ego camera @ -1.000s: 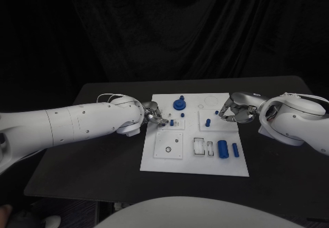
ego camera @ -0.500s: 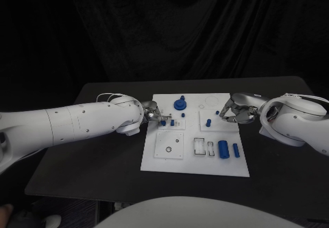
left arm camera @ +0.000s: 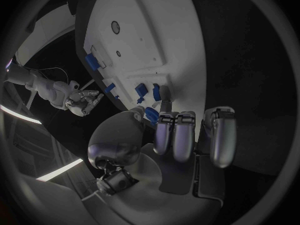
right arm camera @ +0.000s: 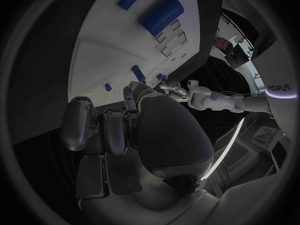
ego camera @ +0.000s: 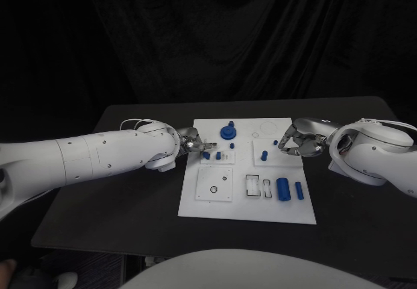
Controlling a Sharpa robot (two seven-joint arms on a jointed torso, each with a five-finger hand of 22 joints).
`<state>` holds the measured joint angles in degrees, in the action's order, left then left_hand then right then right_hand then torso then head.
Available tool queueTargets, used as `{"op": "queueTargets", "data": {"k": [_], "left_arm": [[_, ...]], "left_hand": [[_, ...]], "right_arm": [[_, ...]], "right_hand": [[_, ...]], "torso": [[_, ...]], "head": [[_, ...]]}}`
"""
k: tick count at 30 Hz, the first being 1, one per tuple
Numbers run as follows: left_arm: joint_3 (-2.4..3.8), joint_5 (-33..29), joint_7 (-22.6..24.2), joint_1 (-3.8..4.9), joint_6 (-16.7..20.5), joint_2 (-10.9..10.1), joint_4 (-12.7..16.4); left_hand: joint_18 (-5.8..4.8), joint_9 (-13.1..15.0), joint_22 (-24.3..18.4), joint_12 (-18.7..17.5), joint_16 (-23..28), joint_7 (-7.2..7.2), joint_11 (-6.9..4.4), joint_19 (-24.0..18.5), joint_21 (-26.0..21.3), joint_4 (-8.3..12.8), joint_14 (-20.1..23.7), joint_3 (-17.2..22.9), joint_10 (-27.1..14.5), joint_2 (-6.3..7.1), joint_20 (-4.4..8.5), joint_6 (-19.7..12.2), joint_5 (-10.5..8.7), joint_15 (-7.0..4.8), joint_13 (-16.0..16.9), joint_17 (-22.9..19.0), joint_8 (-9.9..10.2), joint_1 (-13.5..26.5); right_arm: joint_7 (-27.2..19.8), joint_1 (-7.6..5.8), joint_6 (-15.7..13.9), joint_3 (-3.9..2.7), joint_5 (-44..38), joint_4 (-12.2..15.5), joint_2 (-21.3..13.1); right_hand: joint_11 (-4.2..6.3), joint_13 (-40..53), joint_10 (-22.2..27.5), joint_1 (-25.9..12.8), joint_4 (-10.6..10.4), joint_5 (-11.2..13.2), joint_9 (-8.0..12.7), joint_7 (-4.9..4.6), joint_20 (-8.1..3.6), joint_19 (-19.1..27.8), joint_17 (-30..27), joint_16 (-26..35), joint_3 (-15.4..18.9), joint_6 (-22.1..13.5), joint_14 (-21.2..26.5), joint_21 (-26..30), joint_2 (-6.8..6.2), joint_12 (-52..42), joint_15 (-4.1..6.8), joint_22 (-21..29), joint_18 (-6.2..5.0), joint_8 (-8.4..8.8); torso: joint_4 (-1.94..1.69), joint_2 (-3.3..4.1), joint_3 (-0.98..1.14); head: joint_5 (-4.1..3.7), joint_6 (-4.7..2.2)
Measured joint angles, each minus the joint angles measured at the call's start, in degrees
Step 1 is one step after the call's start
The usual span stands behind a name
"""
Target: Assemble the parts on the task board
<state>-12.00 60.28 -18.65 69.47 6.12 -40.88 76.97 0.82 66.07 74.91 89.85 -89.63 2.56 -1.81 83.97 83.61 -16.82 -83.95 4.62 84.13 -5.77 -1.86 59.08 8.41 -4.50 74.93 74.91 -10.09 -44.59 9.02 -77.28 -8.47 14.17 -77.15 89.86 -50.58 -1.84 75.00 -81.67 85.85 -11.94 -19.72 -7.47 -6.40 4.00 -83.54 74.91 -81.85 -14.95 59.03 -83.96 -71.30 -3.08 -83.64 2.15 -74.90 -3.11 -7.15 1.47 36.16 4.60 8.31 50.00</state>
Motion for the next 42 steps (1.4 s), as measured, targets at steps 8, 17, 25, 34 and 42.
{"op": "queueTargets", "data": {"k": [8, 17, 25, 34, 42], "left_arm": [[-0.06, 0.02, 2.23, -0.17, -0.05, 0.07, -0.26], [-0.1, 0.02, 4.18, -0.26, -0.15, 0.25, -0.44], [-0.11, 0.03, 4.54, -0.31, -0.15, 0.19, -0.55], [-0.11, 0.03, 4.57, -0.37, 0.03, 0.23, -0.75], [-0.14, 0.03, 10.05, -0.46, 5.66, -0.53, -0.46]], "left_hand": [[0.0, 1.09, 0.0, 0.0, 0.0, 0.23, 0.0, 0.0, -0.21, 0.05, 0.0, -0.59, 0.0, -1.31, 0.0, -0.48, 3.53, 0.0, 0.0, 0.0, 0.01, -1.31], [-0.01, 2.0, 0.0, 0.0, 0.0, 0.21, 0.2, 0.0, -0.21, 0.21, 0.0, -0.73, -0.2, -2.19, 0.0, -0.65, 6.18, 0.0, 0.0, 0.0, 0.05, -3.2], [-0.01, 3.7, 0.0, 0.0, 0.0, -0.31, 0.2, 0.0, -0.21, 0.05, 0.0, -0.89, -0.2, -2.22, 0.0, -0.13, 7.0, 0.0, 0.0, 0.0, -1.01, -4.22], [-0.01, 5.51, 0.0, 0.0, 0.0, -0.31, 0.2, 0.0, -0.21, 0.21, 0.0, -1.04, -0.2, -2.15, 0.0, -0.13, 7.55, 0.0, 0.0, 0.0, -1.91, -5.39], [-0.01, 8.88, 0.0, 0.0, 0.0, 0.11, 0.2, 0.0, -0.21, 0.47, 0.0, -0.79, -0.2, 2.34, 0.0, -4.88, 10.48, 0.0, 0.0, 0.0, -3.08, -14.81]], "right_arm": [[0.04, 0.01, 0.06, 0.0, 0.0, -0.02, 0.05], [0.07, 0.03, 0.09, 0.0, 0.0, -0.03, 0.15], [0.09, 0.03, 0.13, 0.0, 0.0, -0.02, 0.14], [0.14, 0.04, 0.21, 0.0, 0.0, 0.03, 0.09], [0.11, 0.04, 0.1, 0.0, 0.01, 0.33, -0.49]], "right_hand": [[0.0, -0.01, 0.0, 0.0, 0.0, 0.0, 0.0, 0.0, 0.0, 0.0, 0.0, 0.0, 0.0, 0.0, 0.0, 0.16, 0.0, 0.0, 0.0, 0.0, 0.0, 0.0], [0.0, -0.01, 0.0, 0.0, 0.0, 0.0, 0.0, 0.0, 0.0, 0.0, 0.0, 0.0, 0.0, 0.0, 0.0, 0.15, 0.0, 0.0, 0.0, 0.0, 0.0, 0.0], [0.0, -0.01, 0.0, 0.0, 0.0, 0.0, 0.0, 0.0, 0.0, 0.0, 0.0, 0.0, 0.0, 0.0, 0.0, 0.15, 0.0, 0.0, 0.0, 0.0, 0.0, 0.0], [0.0, -0.01, 0.0, 0.0, 0.0, 0.01, 0.0, 0.0, 0.0, 0.0, 0.0, 0.0, 0.0, 0.0, 0.0, 0.15, 0.0, 0.0, 0.0, 0.0, 0.0, 0.0], [0.0, -0.01, 0.0, -0.23, 0.0, -0.25, 0.0, 0.0, -0.21, 0.21, 0.0, 0.0, 0.0, 0.0, 0.0, 0.41, 0.23, -0.01, 0.0, 0.0, -0.01, 0.0]], "torso": [[0.01, 0.0, 0.0], [0.01, -0.01, 0.01], [0.03, -0.02, 0.02], [0.02, -0.01, 0.01], [0.01, -0.02, -0.02]], "head": [[0.07, 0.0], [0.07, 0.0], [0.04, 0.0], [0.09, 0.0], [0.16, 0.0]]}}
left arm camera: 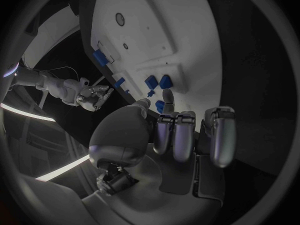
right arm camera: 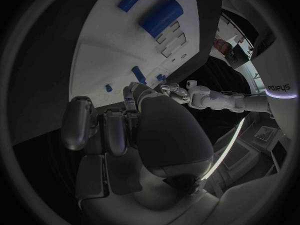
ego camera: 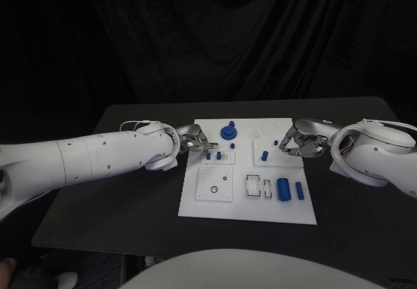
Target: Assemble the parts on the task board
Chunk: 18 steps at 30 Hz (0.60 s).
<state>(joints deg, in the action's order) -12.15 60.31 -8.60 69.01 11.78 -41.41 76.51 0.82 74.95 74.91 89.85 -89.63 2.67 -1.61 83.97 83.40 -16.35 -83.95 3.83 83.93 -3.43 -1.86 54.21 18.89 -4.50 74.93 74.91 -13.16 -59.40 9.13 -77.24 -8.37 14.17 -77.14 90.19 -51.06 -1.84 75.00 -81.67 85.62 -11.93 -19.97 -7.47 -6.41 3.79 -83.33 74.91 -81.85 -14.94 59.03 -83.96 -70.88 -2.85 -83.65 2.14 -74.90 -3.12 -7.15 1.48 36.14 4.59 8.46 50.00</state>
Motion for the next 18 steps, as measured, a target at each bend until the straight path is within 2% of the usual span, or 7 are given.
{"op": "queueTargets", "data": {"k": [3, 7, 10, 13, 16, 17, 18], "left_arm": [[0.0, 0.65, 5.0, 0.0, 5.05, -0.47, 0.17], [0.01, 3.4, 11.37, 0.0, 12.26, -1.02, 0.23], [0.02, 5.9, 15.62, 0.0, 17.3, -1.31, 0.23], [0.03, 7.9, 19.02, 0.0, 21.05, -1.36, 0.15], [0.03, 9.32, 21.71, 0.0, 22.99, -1.29, -0.16], [0.03, 9.63, 22.42, 0.0, 23.2, -1.2, -0.31], [0.02, 10.01, 23.28, 0.0, 23.3, -0.96, -0.6]], "left_hand": [[0.0, 0.0, 0.0, 0.0, 0.0, 0.3, 0.15, 0.0, 0.0, 0.0, -0.03, 0.0, 0.15, 1.34, 0.0, -0.92, 0.43, 0.03, 0.0, 0.0, -0.15, -2.19], [0.0, 0.0, 0.0, 0.0, 0.0, 0.53, 0.48, 0.0, -0.11, -0.1, 0.0, 0.1, 0.08, 2.64, -0.42, -2.14, 2.49, 0.42, 0.0, 0.0, -0.37, -5.11], [0.92, 0.0, 0.0, 0.0, 0.0, 1.36, 1.33, 0.2, -1.61, -0.32, -0.12, 0.32, 0.11, 3.18, -1.24, -4.61, 2.55, 1.55, 0.0, 0.0, -0.37, -7.49], [0.95, 0.0, 0.0, -0.98, 0.0, 2.24, 2.25, -0.77, -3.9, -0.34, -0.07, 1.43, 0.03, 3.66, -2.21, -7.36, 2.55, 2.36, 0.0, 0.0, 0.02, -10.46], [2.82, 0.0, 0.0, -7.21, 0.76, 3.33, 3.6, -6.41, -9.51, -0.25, -0.06, 3.46, -1.88, 4.19, -3.24, -12.14, 2.21, 3.68, 0.0, 0.0, 0.03, -14.87], [3.58, 0.0, 0.0, -11.39, 2.34, 3.67, 4.08, -9.6, -12.37, -0.17, -0.01, 4.3, -6.6, 4.29, -3.67, -13.87, 1.94, 4.35, 0.0, 0.0, -0.48, -16.01], [4.2, -0.01, 0.0, -18.51, 4.83, 4.12, 5.08, -15.0, -16.85, -0.02, 2.62, 5.6, -15.42, 4.36, -4.31, -15.99, 1.65, 5.57, 0.0, 0.0, -0.81, -17.96]], "right_arm": [[-0.09, 0.0, -0.27, 0.0, 0.0, 0.23, -0.41], [-0.26, 0.0, -0.84, 0.0, 0.0, 0.52, -0.86], [-0.36, 0.0, -1.27, 0.0, 0.0, 0.71, -1.19], [-0.46, 0.0, -1.64, 0.0, 0.01, 0.8, -1.4], [-0.57, 0.0, -1.97, 0.0, 0.01, 0.83, -1.55], [-0.6, 0.0, -2.07, 0.0, 0.01, 0.83, -1.57], [-0.66, 0.0, -2.2, 0.0, 0.01, 0.83, -1.57]], "right_hand": [[0.0, 0.0, 0.0, 0.0, 0.0, 0.0, 0.0, 0.0, 0.0, 0.0, 0.0, 0.0, 0.0, 0.0, 0.0, 0.0, 0.0, 0.0, 0.0, 0.0, 0.0, 0.0], [0.0, -0.01, 0.0, 0.0, 0.0, -0.22, 0.0, 0.0, 0.0, 0.0, 0.0, 0.0, 0.0, 0.0, 0.0, 0.0, 0.0, 0.0, 0.0, 0.0, 0.0, 0.0], [0.0, -0.01, 0.0, 0.0, 0.0, -0.23, -0.06, 0.0, 0.0, 0.0, 0.0, 0.0, 0.0, 0.0, 0.0, 0.0, 0.0, 0.0, 0.0, 0.0, 0.0, 0.0], [0.0, -0.01, 0.0, 0.0, 0.0, -0.22, -0.05, 0.0, 0.0, 0.0, 0.0, 0.0, 0.0, 0.0, 0.0, 0.0, 0.0, 0.0, 0.0, 0.0, 0.0, 0.0], [0.0, -0.01, 0.0, 0.0, 0.0, -0.22, -0.05, 0.0, 0.0, 0.0, 0.0, 0.0, 0.0, 0.0, 0.0, 0.0, 0.0, 0.0, 0.0, 0.0, 0.0, 0.0], [0.0, -0.01, 0.0, 0.0, 0.0, -0.22, -0.05, 0.0, 0.0, 0.0, 0.0, 0.0, 0.0, 0.0, 0.0, 0.0, 0.0, 0.0, 0.0, 0.0, 0.0, 0.0], [0.0, -0.01, 0.0, 0.0, 0.0, -0.22, -0.05, 0.0, 0.0, 0.0, 0.0, 0.0, 0.0, 0.0, 0.0, 0.0, 0.0, 0.0, 0.0, 0.0, 0.0, 0.0]], "torso": [[-0.02, 0.0, -0.02], [-0.01, 0.02, -0.03], [0.0, 0.07, -0.06], [0.02, 0.1, -0.05], [0.01, 0.14, -0.04], [0.01, 0.15, -0.03], [0.0, 0.18, -0.02]], "head": [[-0.03, 0.0], [-0.05, 0.0], [-0.17, 0.0], [-0.21, 0.0], [-0.25, 0.0], [-0.25, 0.0], [-0.25, 0.0]]}}
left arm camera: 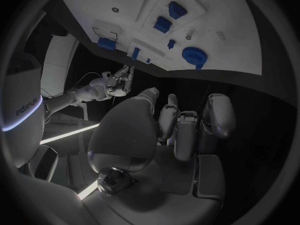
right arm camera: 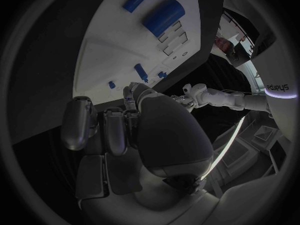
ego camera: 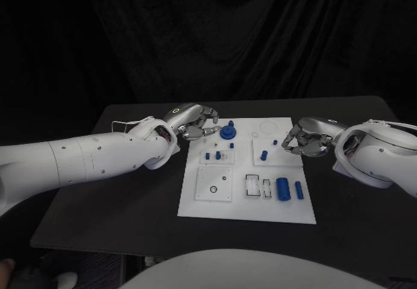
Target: Assemble the parts on the task board
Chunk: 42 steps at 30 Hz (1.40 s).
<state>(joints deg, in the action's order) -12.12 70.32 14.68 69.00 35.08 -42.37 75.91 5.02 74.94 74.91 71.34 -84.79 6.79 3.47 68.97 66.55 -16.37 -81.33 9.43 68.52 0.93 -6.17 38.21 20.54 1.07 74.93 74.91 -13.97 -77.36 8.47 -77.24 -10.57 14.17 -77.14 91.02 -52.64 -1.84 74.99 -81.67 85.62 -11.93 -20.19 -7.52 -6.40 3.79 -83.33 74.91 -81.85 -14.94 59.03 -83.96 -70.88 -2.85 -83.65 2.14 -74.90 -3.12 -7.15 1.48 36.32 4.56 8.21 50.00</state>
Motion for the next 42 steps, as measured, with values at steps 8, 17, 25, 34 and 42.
{"op": "queueTargets", "data": {"k": [8, 17, 25, 34, 42], "left_arm": [[-0.01, 1.62, 4.58, 0.0, -1.98, 3.18, -3.11], [0.0, 5.83, 6.55, 0.0, -7.21, 7.0, -7.22], [0.01, 8.39, 5.72, -0.04, -11.49, 9.23, -9.36], [0.01, 10.35, 3.6, -0.05, -13.98, 10.76, -10.78], [0.02, 13.6, 1.47, -0.05, -14.92, 11.65, -11.27]], "left_hand": [[1.64, -4.65, 0.0, -35.15, 9.88, 1.63, 3.43, -14.03, -9.54, 2.85, 19.8, 10.08, -34.84, 2.16, -2.64, -2.18, -1.18, 3.13, -12.17, -0.05, 4.22, -9.06], [0.58, -23.93, 0.0, -48.15, 4.7, 0.08, 1.09, 2.9, 5.21, 9.24, 6.12, 17.67, -34.59, 3.94, -1.04, -0.62, -5.01, -0.25, -31.91, 0.05, 10.33, -9.56], [-0.04, -33.93, 0.0, -49.9, 3.35, -1.7, 1.98, 8.1, 9.05, 11.65, 2.73, 16.42, -33.58, 4.7, -0.62, 0.1, -10.76, -0.14, -37.75, 0.05, 10.33, -8.8], [-0.69, -37.64, 0.0, -49.42, 2.96, -3.63, 2.28, 9.17, 9.69, 12.05, 1.97, 14.31, -32.87, 4.7, -0.72, 1.21, -12.72, 0.06, -39.15, 0.04, 10.33, -7.7], [-0.68, -39.75, 0.0, -48.5, 2.93, -4.69, 1.88, 9.58, 9.69, 12.5, 1.77, 13.34, -32.47, 4.45, -0.71, 2.8, -13.74, -0.15, -39.6, 0.04, 10.33, -7.33]], "right_arm": [[-0.39, 0.0, -0.72, 0.0, 0.02, -0.02, -0.03], [-0.72, 0.0, -1.23, -0.01, 0.09, 0.0, -0.12], [-0.8, 0.0, -1.31, 0.01, 0.14, 0.0, -0.18], [-0.87, 0.0, -1.31, 0.0, 0.19, -0.02, -0.15], [-0.88, 0.0, -1.31, -0.01, 0.22, 0.07, -0.16]], "right_hand": [[0.0, 0.0, 0.0, 0.0, 0.0, 0.0, 0.0, 0.15, 0.0, 0.0, 0.0, 0.0, 0.0, 0.15, 0.0, 0.0, 0.0, 0.0, 0.0, 0.0, 0.0, 0.0], [0.0, 0.0, 0.0, 0.0, 0.0, -0.2, -0.04, 0.2, 0.0, 0.0, 0.0, 0.0, 0.0, 0.21, 0.0, 0.0, 0.0, 0.0, 0.0, 0.0, -0.01, 0.0], [0.0, 0.0, 0.0, 0.0, 0.0, -0.2, -0.04, 0.2, 0.0, 0.0, 0.0, 0.0, 0.0, 0.21, 0.0, 0.0, 0.0, 0.0, 0.0, 0.0, 0.0, 0.0], [0.0, 0.0, 0.0, 0.0, 0.0, -0.19, -0.11, 0.19, 0.0, 0.0, 0.0, 0.0, 0.0, 0.62, 0.0, 0.0, 0.0, 0.0, 0.0, 0.0, 0.0, 0.0], [0.0, 0.0, 0.0, 0.0, 0.0, -0.19, -0.1, 0.19, 0.0, 0.0, 0.0, 0.0, 0.0, 0.62, 0.0, 0.0, 0.0, 0.0, 0.0, 0.0, 0.0, 0.0]], "torso": [[0.0, 0.08, 0.12], [0.37, 0.36, 0.3], [0.71, 0.65, 0.4], [0.76, 0.68, 0.43], [0.76, 0.69, 0.43]], "head": [[-0.07, 0.0], [-0.23, 0.0], [-0.31, 0.0], [-0.62, 0.0], [-0.94, 0.0]]}}
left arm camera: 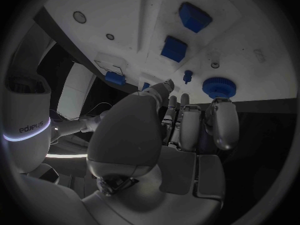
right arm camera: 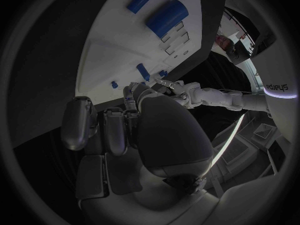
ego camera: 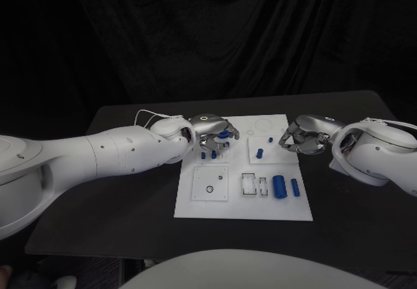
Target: Assemble the parts on the task board
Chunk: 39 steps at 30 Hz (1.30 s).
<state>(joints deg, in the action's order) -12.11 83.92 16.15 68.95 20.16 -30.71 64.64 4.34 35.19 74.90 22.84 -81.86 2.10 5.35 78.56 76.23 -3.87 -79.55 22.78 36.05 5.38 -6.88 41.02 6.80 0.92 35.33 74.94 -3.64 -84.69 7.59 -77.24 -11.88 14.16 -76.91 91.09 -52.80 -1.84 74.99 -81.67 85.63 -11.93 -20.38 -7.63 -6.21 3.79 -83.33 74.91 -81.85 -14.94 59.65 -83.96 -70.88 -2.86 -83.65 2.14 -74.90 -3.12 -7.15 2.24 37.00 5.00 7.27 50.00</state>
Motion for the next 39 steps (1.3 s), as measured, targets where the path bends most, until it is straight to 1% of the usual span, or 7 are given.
{"op": "queueTargets", "data": {"k": [6, 12, 20, 25, 28, 33, 39], "left_arm": [[0.0, 1.4, -1.39, 0.0, -0.56, 0.49, -0.55], [0.0, 2.11, -2.32, 0.0, -1.05, 0.94, -1.28], [0.0, 2.52, -2.84, -0.03, -1.6, 2.0, -2.86], [0.01, 2.63, -2.96, -0.22, -2.0, 2.55, -3.69], [0.02, 2.66, -2.97, -0.48, -2.18, 2.96, -4.24], [0.01, 2.71, -2.93, -0.84, -2.34, 3.58, -5.11], [0.0, 2.75, -2.9, -1.09, -2.39, 3.81, -5.76]], "left_hand": [[0.01, -1.33, 0.0, 0.52, -0.2, 1.13, -0.26, 0.21, 0.0, 0.16, 0.0, -0.49, 0.35, -0.37, 0.21, 2.97, 0.23, 0.0, -0.46, -0.14, -0.23, 0.37], [0.01, -1.9, 0.0, 0.85, -0.23, 1.02, -0.13, 0.21, 0.0, 0.16, 0.0, -0.49, 0.9, -0.48, 0.21, 4.5, 0.45, 0.0, -0.7, -0.38, -0.23, 0.48], [0.02, -2.67, 0.0, 1.37, -0.23, 2.11, -0.95, 0.41, 0.0, 0.31, -0.21, -0.64, 1.74, -1.14, 0.42, 7.0, 0.45, -0.21, -1.25, -0.52, -0.46, 0.51], [0.02, -2.88, 0.0, 1.57, -0.24, 1.9, -0.97, 0.43, 0.0, 0.31, -0.42, -0.64, 2.31, -1.14, 0.43, 7.21, 0.45, -0.42, -1.33, -0.52, -0.46, 0.51], [0.02, -3.18, 0.0, 1.95, -0.45, 1.95, -1.31, 0.62, 0.21, 0.57, -0.42, -0.38, 3.03, -1.51, 0.62, 7.97, 0.45, -0.41, -1.51, -0.52, -0.46, 0.14], [0.02, -3.36, 0.0, 1.96, -0.45, 2.0, -1.66, 0.61, 0.21, 0.8, -0.4, -0.46, 3.5, -1.51, 0.62, 8.34, 0.45, -0.84, -1.6, -0.52, -0.46, 0.14], [0.02, -3.72, 0.0, 3.11, -0.45, 1.71, -1.59, 0.82, 0.21, 1.05, -0.6, -0.71, 4.99, -1.91, 0.82, 9.04, 0.45, -1.04, -1.43, -0.52, -0.46, 0.08]], "right_arm": [[0.03, 0.0, 0.05, 0.0, 0.01, 0.03, -0.04], [0.05, 0.0, 0.1, 0.02, 0.02, -0.02, 0.04], [0.06, 0.0, 0.19, 0.02, 0.03, -0.14, 0.31], [0.07, 0.0, 0.26, 0.01, 0.04, -0.22, 0.39], [0.08, 0.0, 0.32, 0.0, 0.04, -0.28, 0.44], [0.1, 0.0, 0.41, 0.0, 0.05, -0.39, 0.58], [0.1, 0.0, 0.52, 0.01, 0.05, -0.45, 0.69]], "right_hand": [[0.0, 0.0, 0.0, 0.0, 0.0, 0.0, -0.05, 0.0, 0.0, 0.0, 0.0, 0.0, 0.0, 0.0, 0.0, 0.0, 0.0, 0.0, 0.0, 0.0, 0.0, 0.0], [0.08, 0.0, 0.08, 0.0, 0.0, 0.0, -0.04, 0.0, 0.0, 0.0, 0.0, 0.0, 0.0, 0.0, 0.0, 0.0, 0.0, 0.0, 0.0, -0.05, 0.0, 0.0], [0.2, 0.0, 0.2, 0.0, 0.0, 0.0, -0.04, 0.0, 0.0, 0.0, 0.0, 0.0, 0.0, 0.0, 0.0, 0.0, 0.0, 0.0, 0.0, -0.04, 0.0, 0.0], [0.2, 0.0, 0.2, 0.0, 0.0, 0.0, -0.04, 0.0, 0.0, 0.0, 0.0, 0.0, 0.0, 0.0, 0.0, 0.0, 0.0, 0.0, 0.0, -0.04, 0.0, 0.0], [0.21, 0.0, 0.21, 0.0, 0.0, 0.0, -0.03, 0.0, 0.0, 0.0, 0.0, 0.0, 0.0, 0.0, 0.0, 0.0, 0.0, 0.0, 0.0, -0.04, 0.0, 0.0], [0.2, 0.0, 0.2, 0.0, 0.0, 0.0, -0.03, 0.0, 0.0, 0.0, 0.0, 0.0, 0.0, 0.0, 0.0, 0.0, 0.0, 0.0, 0.0, -0.03, 0.0, 0.0], [0.2, 0.0, 0.2, 0.0, 0.0, 0.01, -0.03, 0.0, 0.0, 0.0, 0.0, 0.0, 0.0, 0.0, 0.0, 0.0, 0.0, 0.0, 0.0, -0.03, -0.01, 0.0]], "torso": [[-0.01, -0.01, 0.01], [-0.03, -0.01, 0.01], [-0.04, -0.01, 0.01], [-0.04, -0.01, 0.01], [-0.03, -0.01, 0.01], [-0.03, -0.01, 0.01], [-0.03, -0.02, 0.0]], "head": [[-0.12, 0.0], [-0.15, 0.0], [-0.35, 0.0], [-0.54, 0.0], [-0.66, 0.0], [-0.82, 0.0], [-0.99, 0.0]]}}
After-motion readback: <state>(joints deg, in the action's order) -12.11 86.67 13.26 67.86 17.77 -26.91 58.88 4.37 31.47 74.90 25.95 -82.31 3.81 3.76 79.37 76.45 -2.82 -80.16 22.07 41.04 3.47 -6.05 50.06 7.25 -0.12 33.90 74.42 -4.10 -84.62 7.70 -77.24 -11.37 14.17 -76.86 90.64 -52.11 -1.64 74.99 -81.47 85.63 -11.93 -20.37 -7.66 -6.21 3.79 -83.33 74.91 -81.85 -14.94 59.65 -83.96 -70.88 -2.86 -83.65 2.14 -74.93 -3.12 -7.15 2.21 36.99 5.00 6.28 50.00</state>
